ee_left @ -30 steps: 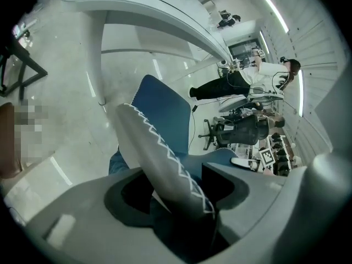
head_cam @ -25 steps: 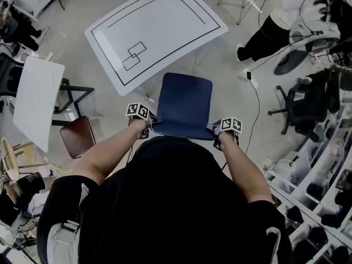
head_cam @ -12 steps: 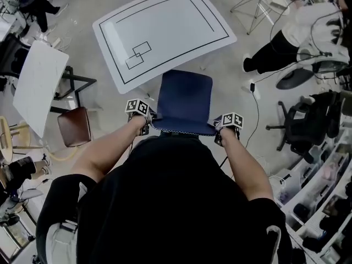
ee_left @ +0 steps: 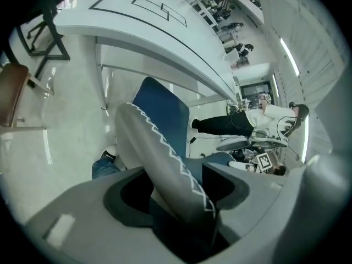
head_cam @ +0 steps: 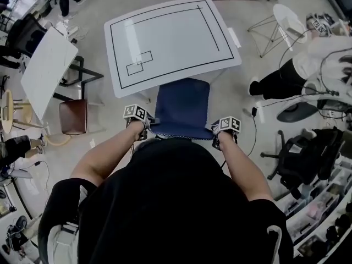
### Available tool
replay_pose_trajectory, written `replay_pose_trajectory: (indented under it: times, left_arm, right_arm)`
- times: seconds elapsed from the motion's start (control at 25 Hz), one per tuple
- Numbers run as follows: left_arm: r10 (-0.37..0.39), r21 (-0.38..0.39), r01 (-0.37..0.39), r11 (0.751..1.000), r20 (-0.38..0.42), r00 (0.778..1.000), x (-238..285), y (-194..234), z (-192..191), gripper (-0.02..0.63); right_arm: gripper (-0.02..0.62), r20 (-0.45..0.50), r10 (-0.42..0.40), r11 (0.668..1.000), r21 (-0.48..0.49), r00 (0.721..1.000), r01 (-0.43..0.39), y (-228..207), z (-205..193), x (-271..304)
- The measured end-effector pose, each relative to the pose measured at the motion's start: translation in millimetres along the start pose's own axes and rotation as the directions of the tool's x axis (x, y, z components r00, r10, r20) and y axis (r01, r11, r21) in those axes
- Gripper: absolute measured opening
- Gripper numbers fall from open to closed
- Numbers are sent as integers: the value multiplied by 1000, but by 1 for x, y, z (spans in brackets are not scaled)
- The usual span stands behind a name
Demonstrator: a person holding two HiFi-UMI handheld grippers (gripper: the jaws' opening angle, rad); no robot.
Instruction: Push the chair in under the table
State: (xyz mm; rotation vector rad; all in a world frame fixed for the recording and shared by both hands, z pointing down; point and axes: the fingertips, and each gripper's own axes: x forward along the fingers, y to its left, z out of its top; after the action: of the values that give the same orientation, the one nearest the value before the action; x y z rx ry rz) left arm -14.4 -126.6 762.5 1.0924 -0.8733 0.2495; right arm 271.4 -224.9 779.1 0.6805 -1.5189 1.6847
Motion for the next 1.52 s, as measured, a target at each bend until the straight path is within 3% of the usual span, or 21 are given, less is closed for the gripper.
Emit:
replay_pose_trajectory:
  times: [0.36, 0.72, 1.12, 1.52]
  left_arm:
    - [-18, -97, 30, 995, 125, 992, 14, -23, 18, 393]
    - [-44, -179, 80, 981, 197, 979, 11, -13, 34, 393]
    - [-68, -236, 114, 965, 194, 979, 8, 10, 62, 393]
    - [-92, -241, 127, 962, 151, 984, 8, 19, 91, 393]
  right_arm:
    - [262, -72, -12, 990, -138, 997, 2, 6, 73, -10]
    - [262, -126, -46, 975, -221, 991, 18, 31, 113, 5]
    - [262, -176, -107, 965, -255, 979, 60, 56, 143, 31]
    - [262, -190, -138, 961, -262, 972, 86, 73, 168, 45]
